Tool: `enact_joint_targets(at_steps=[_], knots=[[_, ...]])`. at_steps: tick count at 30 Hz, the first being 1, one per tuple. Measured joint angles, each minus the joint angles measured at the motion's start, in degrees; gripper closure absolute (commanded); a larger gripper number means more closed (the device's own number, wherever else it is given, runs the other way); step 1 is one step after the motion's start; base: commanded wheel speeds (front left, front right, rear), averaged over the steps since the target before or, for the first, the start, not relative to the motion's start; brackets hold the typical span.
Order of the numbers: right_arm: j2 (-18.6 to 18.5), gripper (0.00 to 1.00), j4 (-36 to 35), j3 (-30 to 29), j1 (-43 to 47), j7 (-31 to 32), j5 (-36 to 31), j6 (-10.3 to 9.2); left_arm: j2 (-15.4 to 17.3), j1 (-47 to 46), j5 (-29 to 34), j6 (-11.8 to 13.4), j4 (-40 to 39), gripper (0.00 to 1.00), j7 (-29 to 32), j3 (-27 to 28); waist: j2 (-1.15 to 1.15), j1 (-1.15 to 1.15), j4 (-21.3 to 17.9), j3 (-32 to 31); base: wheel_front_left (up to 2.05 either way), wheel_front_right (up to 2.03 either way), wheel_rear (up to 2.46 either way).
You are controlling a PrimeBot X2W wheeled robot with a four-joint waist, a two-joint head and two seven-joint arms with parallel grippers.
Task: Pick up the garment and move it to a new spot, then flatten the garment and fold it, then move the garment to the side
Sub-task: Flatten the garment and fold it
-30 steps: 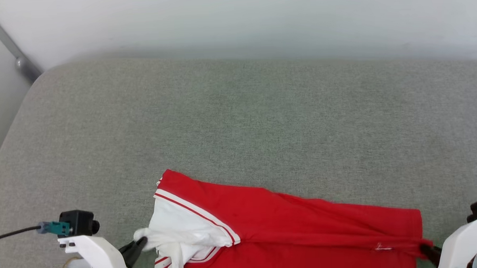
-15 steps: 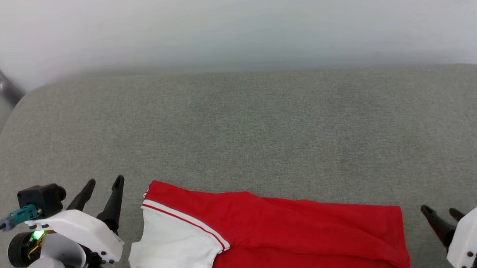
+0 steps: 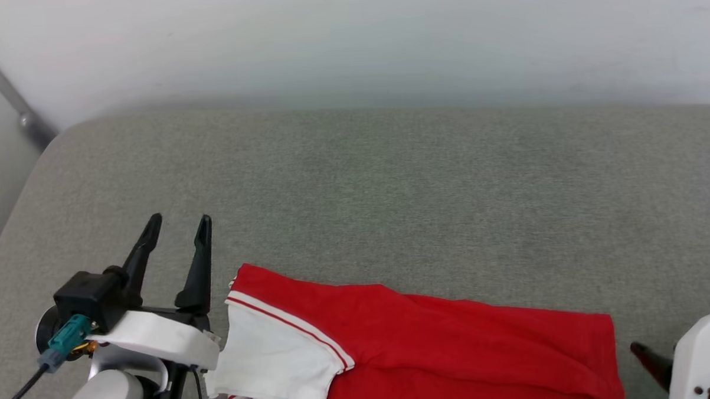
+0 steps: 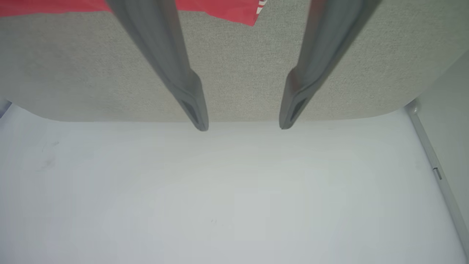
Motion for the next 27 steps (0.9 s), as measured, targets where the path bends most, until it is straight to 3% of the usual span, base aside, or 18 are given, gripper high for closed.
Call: enact_joint_targets(at_steps=[7, 17, 18, 19, 20, 27], knots=[[2.22, 0.0, 9.61, 2.13, -1.16, -0.31, 0.36, 0.0, -3.93, 2.17, 6.23, -1.04, -2.02, 0.0, -0.04, 2.94, 0.0, 0.0, 2.22, 1.49, 0.0, 0.0, 0.0], [2.9, 0.0, 20.46, 3.45, -5.2, -1.13, 0.3, 0.0, -5.93, 3.46, 9.8, -2.69, -3.12, 0.0, -0.12, 4.26, 0.0, 0.0, 4.26, 3.09, 0.0, 0.0, 0.0], [2.77, 0.61, 21.02, 3.63, -5.39, -1.29, 0.43, 0.0, -6.16, 3.55, 10.0, -2.82, -3.13, 0.0, -0.12, 4.31, 0.0, 0.0, 4.3, 3.19, 0.0, 0.0, 0.0], [2.66, 0.92, 21.51, 3.8, -5.59, -1.57, 0.65, 0.0, -6.34, 3.61, 10.24, -2.83, -3.13, 0.0, -0.12, 4.35, 0.0, 0.0, 4.28, 3.24, 0.0, 0.0, 0.0], [2.56, 1.0, 22.06, 3.93, -5.89, -1.8, 0.96, 0.0, -6.47, 3.67, 10.27, -2.93, -3.13, 0.0, -0.13, 4.47, 0.0, 0.0, 4.23, 3.27, 0.0, 0.0, 0.0], [1.49, 1.0, 22.75, 6.35, -7.17, -4.09, 3.43, 0.0, -6.65, 5.23, 11.03, -2.45, -3.09, 0.0, -0.13, 5.79, 0.0, 0.01, 3.31, 2.47, 0.0, 0.0, 0.0]])
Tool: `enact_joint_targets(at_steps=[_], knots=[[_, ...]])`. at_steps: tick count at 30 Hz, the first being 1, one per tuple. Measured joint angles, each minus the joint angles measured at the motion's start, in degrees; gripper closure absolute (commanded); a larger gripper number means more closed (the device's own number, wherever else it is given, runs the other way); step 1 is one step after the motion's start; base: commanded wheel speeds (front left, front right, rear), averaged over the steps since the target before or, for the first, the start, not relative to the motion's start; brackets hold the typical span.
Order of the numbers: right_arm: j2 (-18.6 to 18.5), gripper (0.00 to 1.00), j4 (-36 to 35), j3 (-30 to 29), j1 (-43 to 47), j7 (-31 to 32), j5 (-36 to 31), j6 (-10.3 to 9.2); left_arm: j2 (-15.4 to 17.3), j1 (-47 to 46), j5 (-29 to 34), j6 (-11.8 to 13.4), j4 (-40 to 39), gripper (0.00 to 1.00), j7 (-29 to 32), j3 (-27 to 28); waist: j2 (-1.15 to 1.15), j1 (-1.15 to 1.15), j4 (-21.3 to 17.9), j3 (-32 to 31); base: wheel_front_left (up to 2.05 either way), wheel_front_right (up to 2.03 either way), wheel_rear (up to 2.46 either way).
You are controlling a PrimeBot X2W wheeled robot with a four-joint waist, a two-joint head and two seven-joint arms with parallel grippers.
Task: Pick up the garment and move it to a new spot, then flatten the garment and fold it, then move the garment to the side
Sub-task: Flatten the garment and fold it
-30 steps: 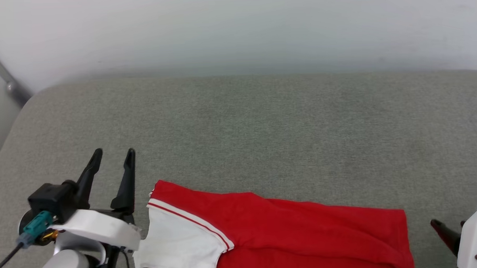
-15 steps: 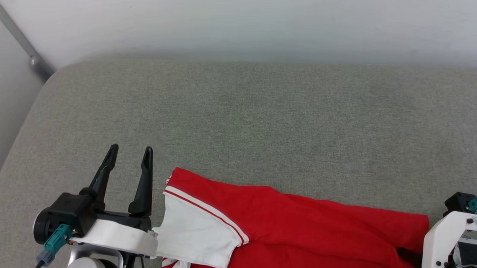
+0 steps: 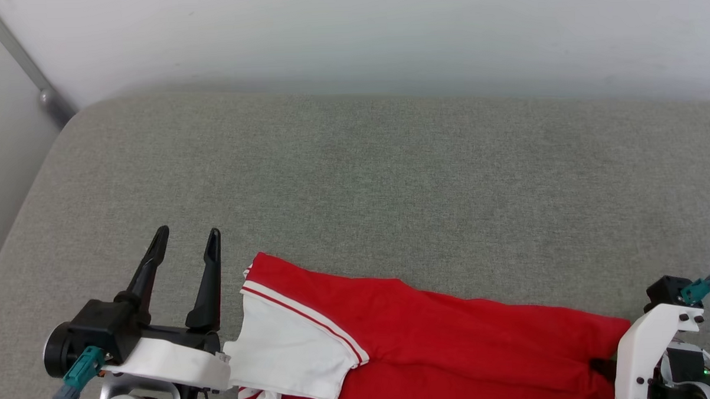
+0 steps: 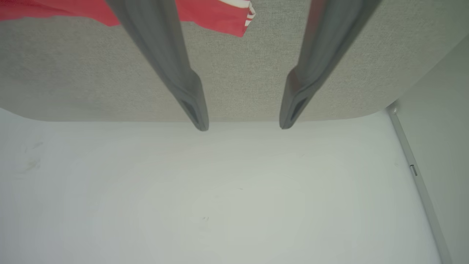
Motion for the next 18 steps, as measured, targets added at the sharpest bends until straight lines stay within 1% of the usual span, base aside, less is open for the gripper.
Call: enact_joint_targets(at_steps=[3, 8, 9, 10, 11, 18], knots=[[-0.88, 1.0, -2.18, 0.48, -0.47, -0.15, 0.65, 0.0, 0.23, 1.72, 0.24, 0.76, 0.04, 0.0, 0.0, 0.75, 0.0, 0.0, -0.7, -1.21, 0.0, 0.0, 0.0], [-2.08, 1.0, -4.32, -2.12, -0.98, 1.1, 0.09, 0.01, 0.64, 3.25, 0.55, 1.64, -0.16, 0.0, 0.02, 0.79, 0.0, 0.0, -1.48, -2.7, 0.0, 0.0, 0.0], [-2.6, 1.0, -4.95, -4.38, -0.97, 1.66, -0.88, 0.01, 0.94, 3.87, 0.7, 1.97, -0.37, 0.0, 0.4, 0.63, 0.0, 0.0, -1.83, -3.43, 0.0, 0.0, 0.0], [-2.6, 1.0, -4.95, -4.38, -0.97, 1.66, -0.88, 0.01, 0.94, 3.87, 0.7, 1.97, -0.37, 0.0, 0.4, 0.63, 0.0, 0.0, -1.83, -3.43, 0.0, 0.0, 0.0], [-2.85, 1.0, -5.54, -7.09, -0.93, 2.64, -1.85, 0.0, 1.07, 4.35, 0.75, 2.21, -0.46, 0.0, 0.67, 0.46, 0.0, 0.0, -2.22, -4.06, 0.0, 0.0, 0.0], [-3.38, 1.0, -8.08, -17.7, -0.43, 5.16, -4.65, 0.0, 1.62, 5.34, 1.45, 3.08, -0.9, 0.0, 0.96, 0.08, 0.0, 0.0, -3.86, -5.1, 0.0, 0.0, 0.0]])
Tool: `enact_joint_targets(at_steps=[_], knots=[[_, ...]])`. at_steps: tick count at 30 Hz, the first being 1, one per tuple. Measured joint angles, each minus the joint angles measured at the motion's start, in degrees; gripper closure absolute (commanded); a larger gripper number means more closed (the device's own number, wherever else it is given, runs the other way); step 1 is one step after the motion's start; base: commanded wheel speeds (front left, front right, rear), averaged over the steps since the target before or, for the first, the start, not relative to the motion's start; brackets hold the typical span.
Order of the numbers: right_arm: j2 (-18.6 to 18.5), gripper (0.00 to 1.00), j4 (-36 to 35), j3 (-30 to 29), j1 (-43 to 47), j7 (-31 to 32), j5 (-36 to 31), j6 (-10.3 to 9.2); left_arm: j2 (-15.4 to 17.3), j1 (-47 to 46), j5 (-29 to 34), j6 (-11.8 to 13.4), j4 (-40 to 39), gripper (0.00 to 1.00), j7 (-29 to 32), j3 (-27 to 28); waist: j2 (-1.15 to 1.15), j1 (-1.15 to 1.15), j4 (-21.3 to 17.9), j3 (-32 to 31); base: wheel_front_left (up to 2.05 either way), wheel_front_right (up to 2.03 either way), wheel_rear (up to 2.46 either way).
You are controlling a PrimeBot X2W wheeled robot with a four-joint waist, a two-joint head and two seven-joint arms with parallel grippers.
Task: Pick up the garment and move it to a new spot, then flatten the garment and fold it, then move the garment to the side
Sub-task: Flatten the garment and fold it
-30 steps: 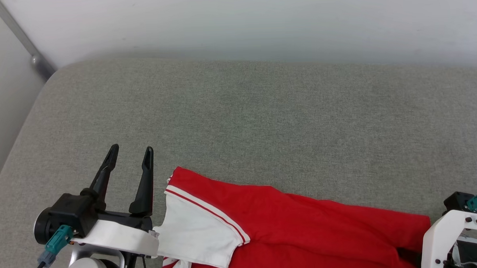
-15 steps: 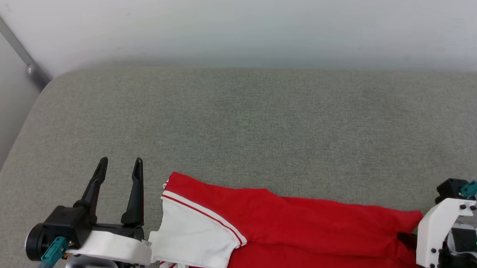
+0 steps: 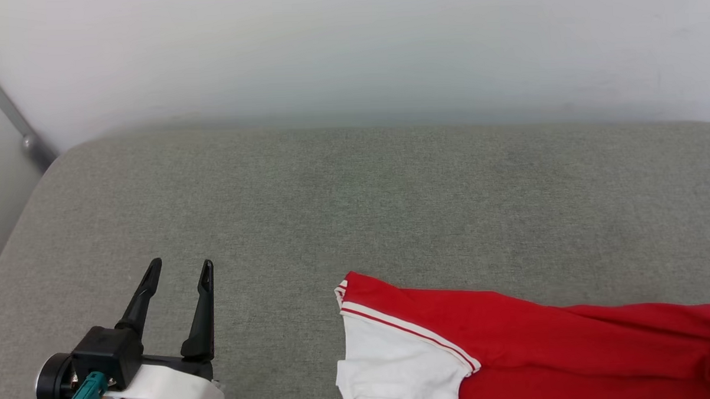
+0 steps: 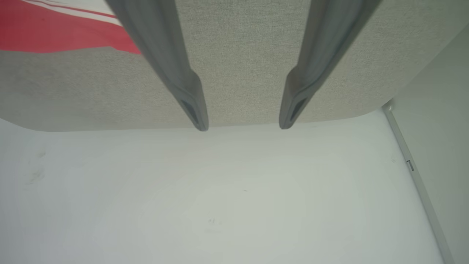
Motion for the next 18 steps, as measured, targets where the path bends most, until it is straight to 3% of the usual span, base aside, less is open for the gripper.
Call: enact_joint_targets(at_steps=[5, 8, 11, 13, 17, 18], knots=[[0.51, 1.0, -0.43, -1.42, -0.33, 1.51, -0.27, 0.0, 0.44, 0.02, 0.9, 0.62, -0.32, 0.0, 0.0, -0.16, 0.0, 0.0, -1.01, 0.13, 0.0, 0.0, 0.0], [3.71, 1.0, -0.53, -0.7, -1.44, 3.1, 3.02, 0.0, 0.42, 0.02, 0.91, 0.92, -0.4, 0.0, -0.01, -0.07, 0.0, 0.0, -1.72, 0.2, 0.0, 0.0, 0.0], [6.9, 1.0, 0.18, 1.04, -2.68, 5.75, 12.22, 0.0, 0.52, 0.01, 0.9, 0.96, -0.4, 0.0, 0.07, -0.07, 0.0, 0.0, -2.02, 0.17, 0.0, 0.0, 0.0], [7.26, 1.0, 0.42, 1.79, -2.75, 6.42, 14.54, 0.0, 0.53, 0.01, 0.88, 0.97, -0.41, 0.0, 0.24, -0.04, 0.0, 0.0, -1.94, 0.15, 0.0, 0.0, 0.0], [7.79, 1.0, 1.97, 8.21, -2.72, 6.61, 28.29, 0.0, 0.6, -0.14, 0.74, 0.94, -0.6, 0.0, 0.34, -0.07, 0.0, 0.0, -1.27, 0.52, 0.0, 0.0, 0.0], [7.79, 1.0, 1.97, 8.21, -2.72, 6.61, 28.29, 0.0, 0.6, -0.14, 0.74, 0.94, -0.6, 0.0, 0.34, -0.07, 0.0, 0.0, -1.27, 0.52, 0.0, 0.0, 0.0]])
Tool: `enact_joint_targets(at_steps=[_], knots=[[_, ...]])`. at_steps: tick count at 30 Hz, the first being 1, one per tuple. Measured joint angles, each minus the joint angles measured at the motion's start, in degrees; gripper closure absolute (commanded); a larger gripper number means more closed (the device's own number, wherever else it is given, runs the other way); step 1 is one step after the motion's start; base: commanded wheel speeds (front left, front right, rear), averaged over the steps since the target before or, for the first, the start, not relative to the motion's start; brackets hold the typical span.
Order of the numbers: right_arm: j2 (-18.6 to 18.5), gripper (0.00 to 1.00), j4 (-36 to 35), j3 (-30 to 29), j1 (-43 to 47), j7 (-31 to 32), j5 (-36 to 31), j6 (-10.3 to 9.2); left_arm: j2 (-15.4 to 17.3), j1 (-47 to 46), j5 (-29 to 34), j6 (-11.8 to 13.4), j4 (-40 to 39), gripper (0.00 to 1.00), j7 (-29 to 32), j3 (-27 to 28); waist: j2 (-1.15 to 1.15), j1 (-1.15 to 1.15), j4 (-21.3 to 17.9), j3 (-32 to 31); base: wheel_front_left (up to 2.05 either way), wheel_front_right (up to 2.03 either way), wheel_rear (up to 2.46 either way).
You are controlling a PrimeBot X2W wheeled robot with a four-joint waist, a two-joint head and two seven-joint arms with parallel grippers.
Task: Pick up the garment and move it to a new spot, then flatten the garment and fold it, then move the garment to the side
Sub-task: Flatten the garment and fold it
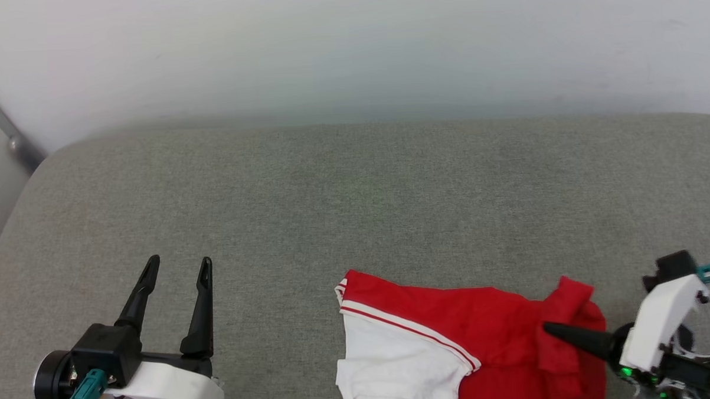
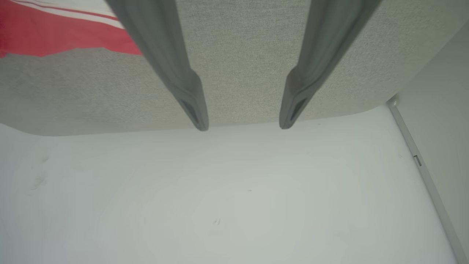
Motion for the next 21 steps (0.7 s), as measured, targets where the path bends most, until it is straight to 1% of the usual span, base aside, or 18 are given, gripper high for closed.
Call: enact_joint_targets(at_steps=[4, 5, 6, 13, 17, 18, 19, 20, 21], knots=[[0.12, 1.0, 3.37, 8.45, 0.13, -3.64, 8.09, 0.0, -0.22, -0.91, -0.07, -0.33, 0.02, 0.0, 0.25, -0.41, 0.0, 0.0, 1.1, 0.5, 0.0, 0.0, 0.0], [0.16, 1.0, 5.33, 12.74, -0.34, -5.91, 10.28, 0.0, -0.34, -1.48, -0.12, -0.59, 0.24, 0.0, 0.33, -0.63, 0.0, 0.0, 1.65, 0.76, 0.0, 0.0, 0.0], [0.16, 1.0, 5.33, 12.74, -0.34, -5.91, 10.28, 0.0, -0.34, -1.48, -0.12, -0.59, 0.24, 0.0, 0.33, -0.63, 0.0, 0.0, 1.65, 0.76, 0.0, 0.0, 0.0], [0.2, 1.0, 12.44, 27.14, -3.83, -14.52, 17.8, 0.0, -1.01, -3.19, -0.11, -1.53, 1.22, 0.0, 0.41, -1.59, 0.0, 0.0, 3.72, 1.67, 0.0, 0.0, 0.0], [0.22, 1.0, 15.92, 33.41, -6.13, -19.72, 20.12, 0.0, -1.54, -3.81, -0.12, -1.99, 1.96, 0.0, 0.15, -1.69, 0.0, 0.0, 4.65, 2.39, 0.0, 0.0, 0.0], [0.22, 0.7, 16.81, 34.61, -6.62, -20.9, 20.23, 0.0, -1.64, -3.86, -0.15, -2.01, 2.12, 0.0, 0.13, -1.71, 0.0, 0.0, 4.8, 2.54, 0.0, 0.0, 0.0], [0.22, 0.29, 17.48, 35.63, -7.08, -22.06, 20.48, 0.0, -1.72, -3.94, -0.19, -2.03, 2.25, 0.0, 0.02, -1.69, 0.0, 0.0, 4.92, 2.68, 0.0, 0.0, 0.0], [0.22, 0.0, 18.01, 36.51, -7.55, -22.96, 20.69, 0.0, -1.85, -4.04, -0.21, -2.05, 2.4, 0.0, -0.1, -1.65, 0.0, 0.0, 5.02, 2.81, 0.0, 0.0, 0.0], [0.22, 0.0, 18.35, 37.39, -8.04, -23.69, 20.68, 0.0, -1.97, -4.13, -0.27, -2.1, 2.52, 0.0, -0.11, -1.66, 0.0, 0.0, 5.08, 2.95, 0.0, 0.0, 0.0]])
